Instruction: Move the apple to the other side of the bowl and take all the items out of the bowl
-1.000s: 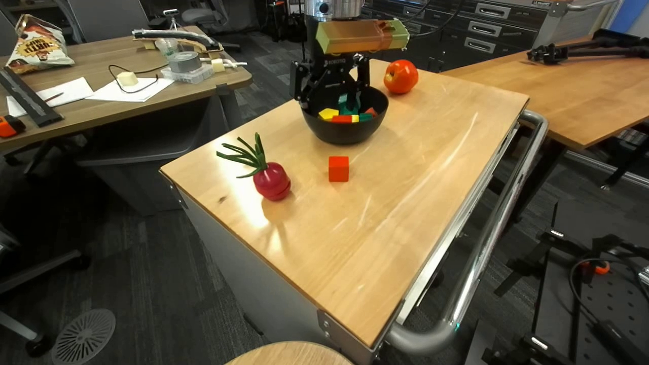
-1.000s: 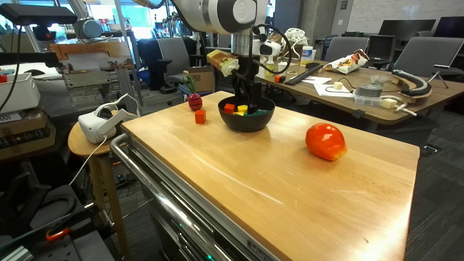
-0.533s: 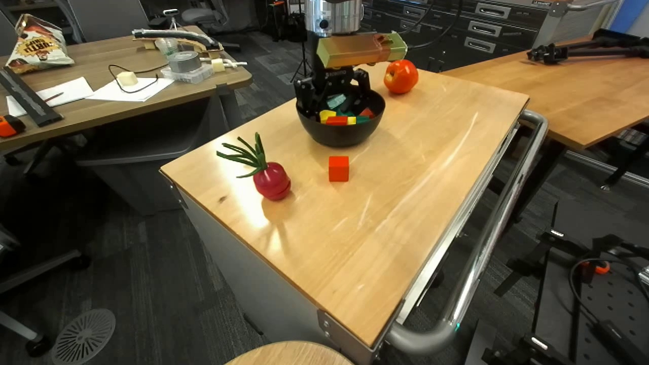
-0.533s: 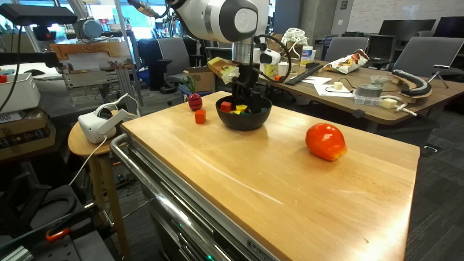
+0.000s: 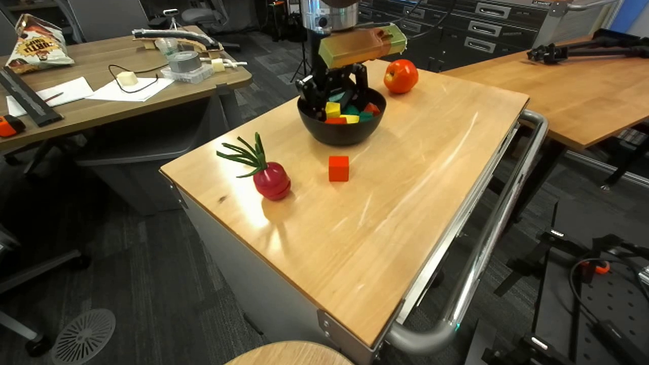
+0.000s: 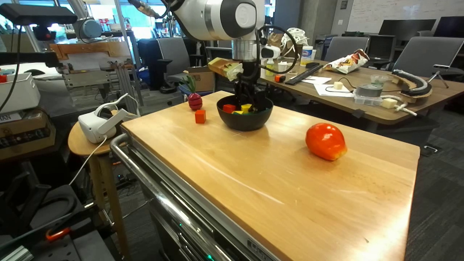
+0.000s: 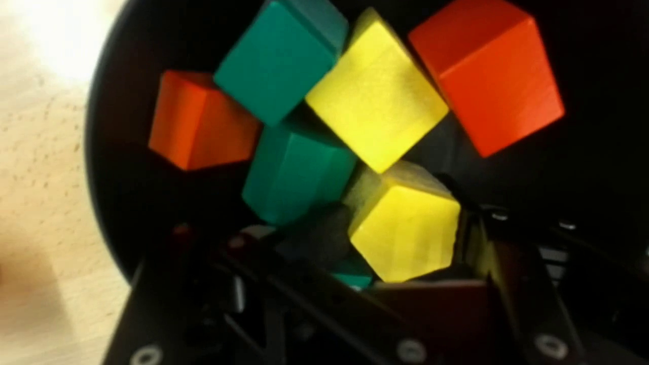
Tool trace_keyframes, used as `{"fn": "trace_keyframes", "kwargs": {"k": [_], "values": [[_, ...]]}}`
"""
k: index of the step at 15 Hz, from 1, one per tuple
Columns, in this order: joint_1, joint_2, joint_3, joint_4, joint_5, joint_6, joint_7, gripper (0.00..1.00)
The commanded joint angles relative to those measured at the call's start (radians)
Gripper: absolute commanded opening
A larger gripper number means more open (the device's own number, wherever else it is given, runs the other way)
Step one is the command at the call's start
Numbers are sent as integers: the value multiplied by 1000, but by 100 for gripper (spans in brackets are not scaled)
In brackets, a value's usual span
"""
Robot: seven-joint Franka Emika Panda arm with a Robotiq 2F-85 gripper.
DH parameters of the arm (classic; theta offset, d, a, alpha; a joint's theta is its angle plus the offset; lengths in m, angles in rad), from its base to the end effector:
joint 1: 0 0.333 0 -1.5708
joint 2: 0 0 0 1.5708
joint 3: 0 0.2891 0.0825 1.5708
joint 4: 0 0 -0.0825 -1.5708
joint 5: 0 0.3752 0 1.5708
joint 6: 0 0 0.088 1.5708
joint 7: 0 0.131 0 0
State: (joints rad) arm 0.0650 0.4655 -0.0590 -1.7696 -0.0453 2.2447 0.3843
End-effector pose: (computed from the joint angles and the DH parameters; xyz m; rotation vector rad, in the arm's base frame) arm 0.6391 0.0037 0.2584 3.0371 -0.5273 0.0338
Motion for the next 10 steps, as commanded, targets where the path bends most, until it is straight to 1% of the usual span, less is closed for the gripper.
{"fn": "trace_keyframes", "kwargs": {"k": [1,4,6,7,10], "values": [[-9,-92,6,-11,9,-2,-51,25],[-18,-202,31,-48,39,49,-119,25],[-15,-237,57,-32,77,78,-172,25],[-11,-235,73,-15,94,85,-205,25],[11,-175,125,46,133,32,-277,25]]}}
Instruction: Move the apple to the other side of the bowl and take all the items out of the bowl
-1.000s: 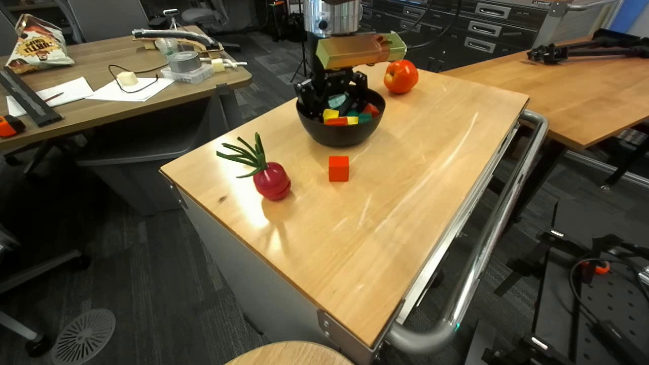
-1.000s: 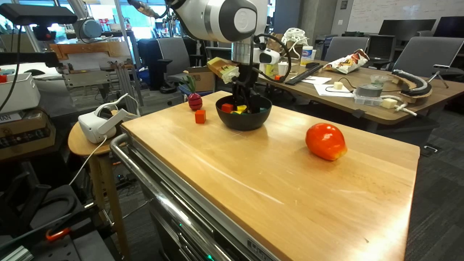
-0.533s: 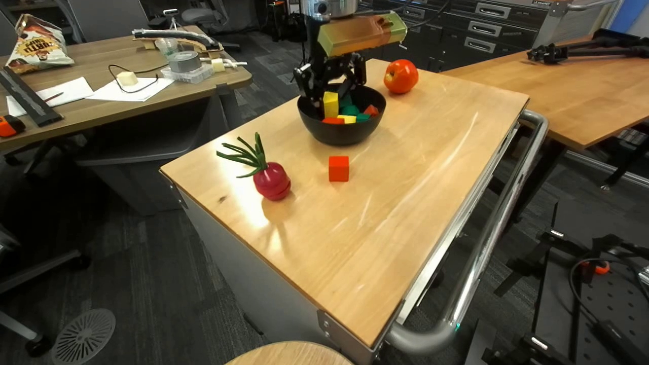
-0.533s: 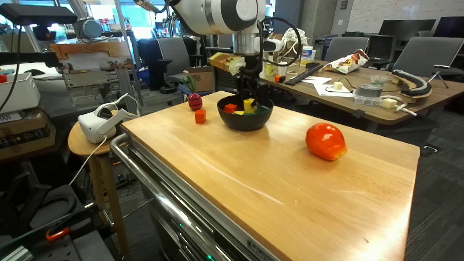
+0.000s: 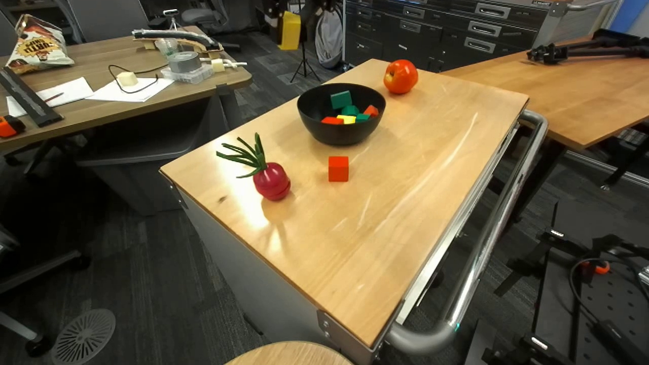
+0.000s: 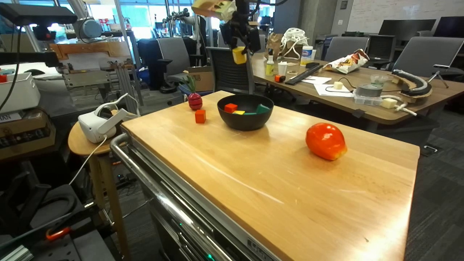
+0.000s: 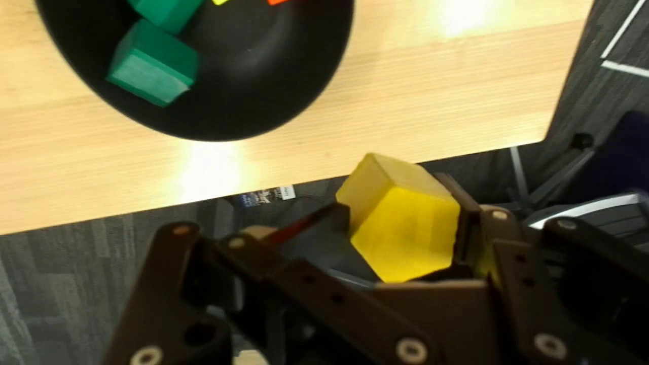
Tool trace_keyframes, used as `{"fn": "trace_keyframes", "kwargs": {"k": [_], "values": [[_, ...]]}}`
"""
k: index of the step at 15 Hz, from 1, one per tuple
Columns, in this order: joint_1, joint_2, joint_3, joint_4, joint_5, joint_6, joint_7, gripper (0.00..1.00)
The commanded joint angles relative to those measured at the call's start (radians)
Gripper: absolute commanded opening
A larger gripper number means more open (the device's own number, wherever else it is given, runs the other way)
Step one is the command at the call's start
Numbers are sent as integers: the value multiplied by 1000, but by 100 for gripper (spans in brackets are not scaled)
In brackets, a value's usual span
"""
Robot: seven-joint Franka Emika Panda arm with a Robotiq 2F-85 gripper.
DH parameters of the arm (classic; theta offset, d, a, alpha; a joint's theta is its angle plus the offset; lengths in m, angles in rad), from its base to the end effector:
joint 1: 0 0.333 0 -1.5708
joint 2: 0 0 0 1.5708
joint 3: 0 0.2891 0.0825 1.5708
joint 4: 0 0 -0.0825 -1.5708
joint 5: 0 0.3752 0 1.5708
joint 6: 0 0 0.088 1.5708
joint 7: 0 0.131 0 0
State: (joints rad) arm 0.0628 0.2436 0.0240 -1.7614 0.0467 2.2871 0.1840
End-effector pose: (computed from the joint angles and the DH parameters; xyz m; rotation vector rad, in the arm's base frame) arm 0.6434 0.0570 0.4094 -3.0248 0.1884 -0.4171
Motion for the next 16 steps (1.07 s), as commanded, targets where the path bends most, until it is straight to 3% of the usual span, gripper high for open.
{"fn": "trace_keyframes", "kwargs": {"k": [1,10,11,15,16], "values": [[27,79,54,53,24,-23,-75,25],[113,312,69,203,-66,-173,-85,26],[114,325,69,221,-69,-187,-89,70],[105,318,79,263,-59,-259,-124,98],[104,300,77,267,-64,-273,-130,100]]}}
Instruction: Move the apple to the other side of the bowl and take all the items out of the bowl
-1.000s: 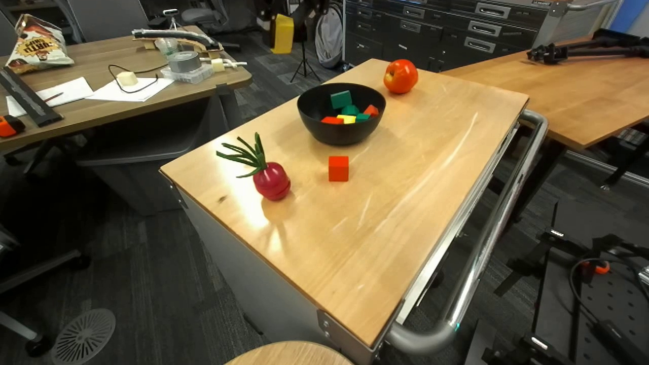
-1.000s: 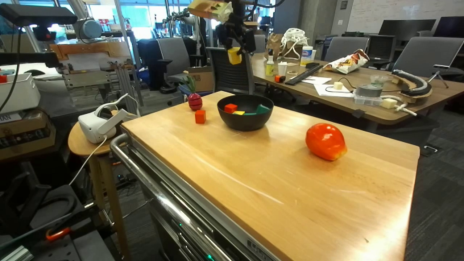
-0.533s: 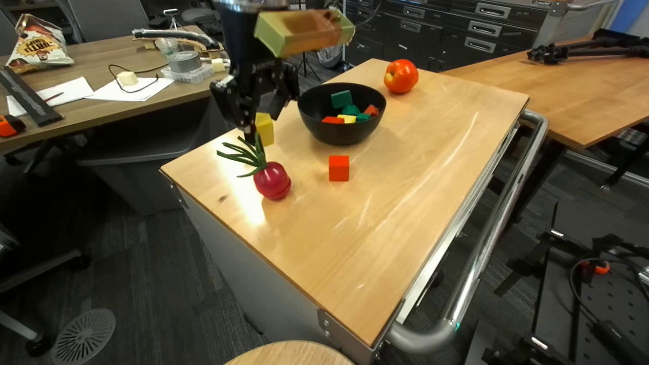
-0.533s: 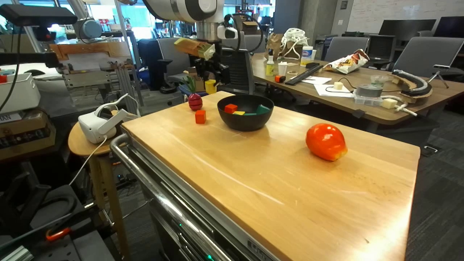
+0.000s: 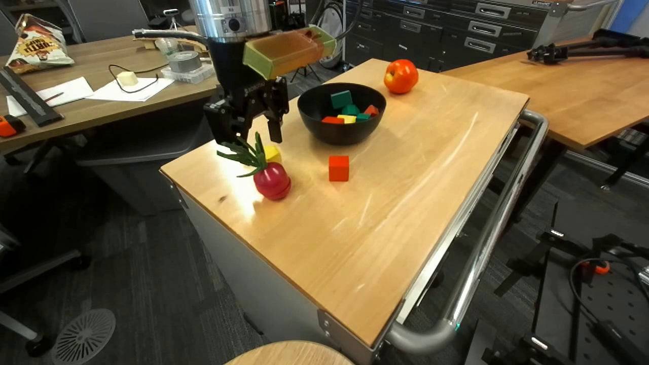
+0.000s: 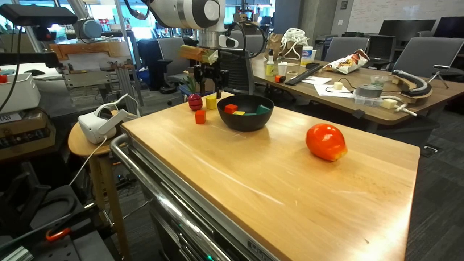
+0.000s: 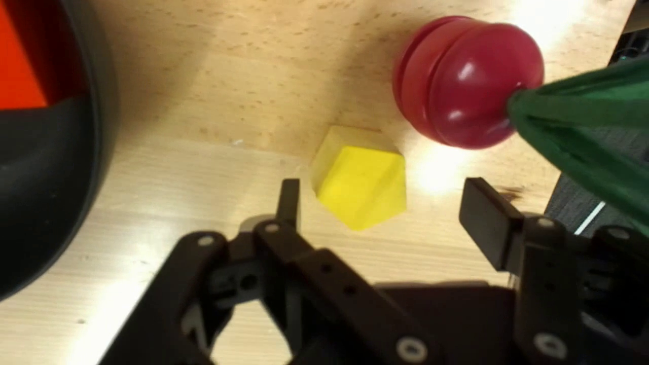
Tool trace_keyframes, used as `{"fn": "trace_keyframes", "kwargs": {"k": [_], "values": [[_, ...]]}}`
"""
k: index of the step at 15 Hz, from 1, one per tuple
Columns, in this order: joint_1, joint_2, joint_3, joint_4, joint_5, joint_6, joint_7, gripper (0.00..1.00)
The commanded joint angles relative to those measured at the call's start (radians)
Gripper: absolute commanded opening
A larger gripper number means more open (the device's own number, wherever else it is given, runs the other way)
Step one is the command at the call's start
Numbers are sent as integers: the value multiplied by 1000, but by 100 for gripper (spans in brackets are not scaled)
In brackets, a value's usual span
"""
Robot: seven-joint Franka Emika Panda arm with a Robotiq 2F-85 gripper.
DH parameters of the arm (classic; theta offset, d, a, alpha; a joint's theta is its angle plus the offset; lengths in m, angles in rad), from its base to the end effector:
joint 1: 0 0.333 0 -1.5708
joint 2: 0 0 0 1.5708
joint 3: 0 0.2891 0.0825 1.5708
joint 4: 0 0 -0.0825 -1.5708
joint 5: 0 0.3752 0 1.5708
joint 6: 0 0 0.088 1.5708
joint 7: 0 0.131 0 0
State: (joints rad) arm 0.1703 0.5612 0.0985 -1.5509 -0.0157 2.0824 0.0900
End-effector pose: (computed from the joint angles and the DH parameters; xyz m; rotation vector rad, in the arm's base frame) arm 0.6500 0.1703 0.2792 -3.0961 -0.2675 0.0521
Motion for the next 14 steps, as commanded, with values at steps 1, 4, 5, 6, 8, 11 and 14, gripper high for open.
{"fn": "trace_keyframes", "kwargs": {"k": [1,4,5,6,8,11,14], "values": [[-2,-36,-4,61,-14,-83,-41,100],[-6,-95,-38,77,-63,-116,-24,100],[-12,-113,-57,86,-82,-136,-3,100],[-20,-122,-75,101,-98,-159,13,100],[-57,-119,-112,136,-83,-225,65,100],[-81,-123,-114,119,-69,-228,55,100],[-130,-114,-126,122,-40,-250,54,100]]}}
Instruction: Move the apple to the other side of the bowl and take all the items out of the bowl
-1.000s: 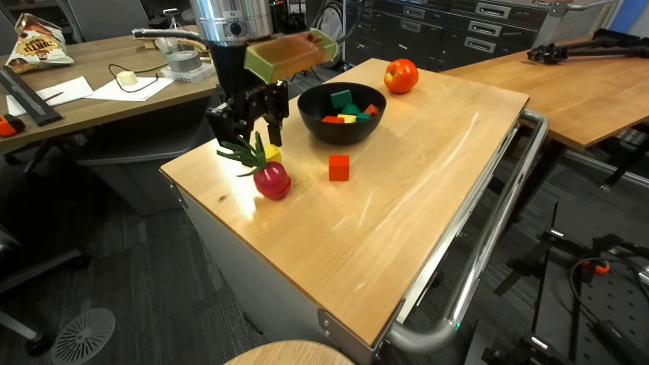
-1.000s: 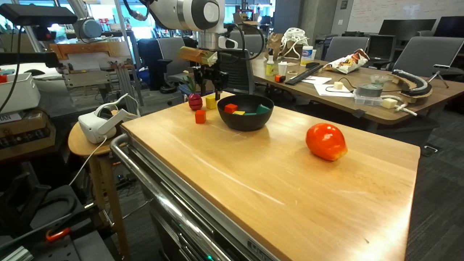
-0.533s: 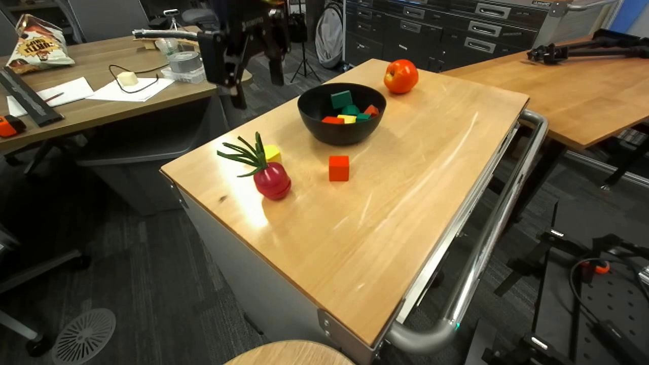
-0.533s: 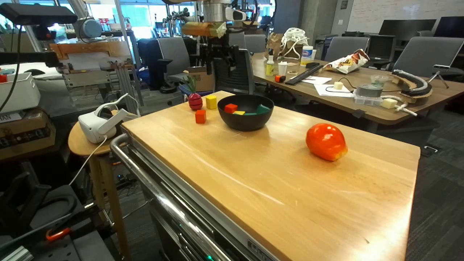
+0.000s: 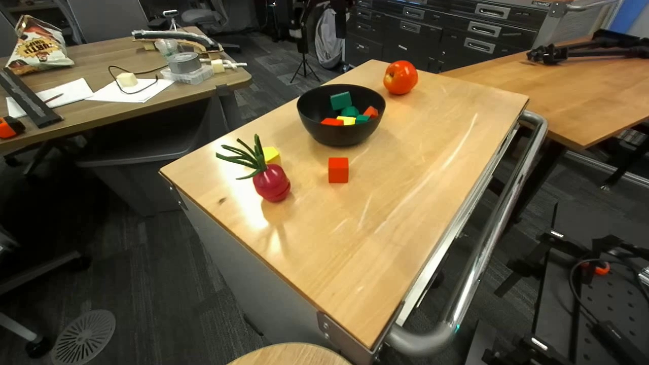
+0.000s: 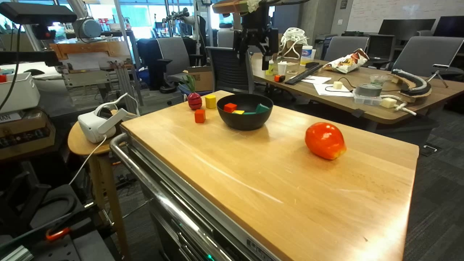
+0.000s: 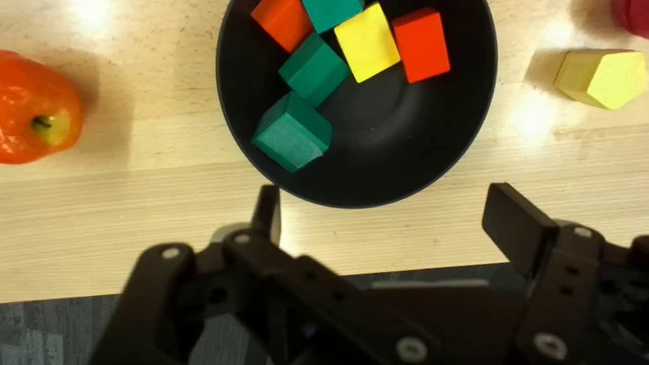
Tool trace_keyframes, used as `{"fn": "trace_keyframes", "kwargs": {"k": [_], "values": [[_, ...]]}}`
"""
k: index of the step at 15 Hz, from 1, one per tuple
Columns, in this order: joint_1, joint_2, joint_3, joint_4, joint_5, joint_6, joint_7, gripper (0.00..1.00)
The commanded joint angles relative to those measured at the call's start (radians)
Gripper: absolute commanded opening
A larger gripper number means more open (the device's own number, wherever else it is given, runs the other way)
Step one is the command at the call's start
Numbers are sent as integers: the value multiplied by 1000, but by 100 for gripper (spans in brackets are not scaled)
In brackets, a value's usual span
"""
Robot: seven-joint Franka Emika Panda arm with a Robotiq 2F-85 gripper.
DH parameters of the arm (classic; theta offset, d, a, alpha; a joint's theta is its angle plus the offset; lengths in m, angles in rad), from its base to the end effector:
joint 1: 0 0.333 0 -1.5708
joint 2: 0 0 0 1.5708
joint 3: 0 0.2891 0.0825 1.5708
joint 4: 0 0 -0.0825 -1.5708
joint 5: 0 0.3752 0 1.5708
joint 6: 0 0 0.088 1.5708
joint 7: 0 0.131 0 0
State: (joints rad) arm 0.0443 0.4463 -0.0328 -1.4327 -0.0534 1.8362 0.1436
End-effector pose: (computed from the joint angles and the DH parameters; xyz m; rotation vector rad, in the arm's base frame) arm 0.6641 0.0050 0.3887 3.0675 -0.1752 -0.0575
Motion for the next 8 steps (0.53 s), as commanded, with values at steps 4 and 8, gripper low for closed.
{"fn": "trace_keyframes", "kwargs": {"k": [4,8], "values": [[17,-5,-56,-15,-113,-106,206,100],[-17,9,-32,-12,-55,-90,126,100]]}}
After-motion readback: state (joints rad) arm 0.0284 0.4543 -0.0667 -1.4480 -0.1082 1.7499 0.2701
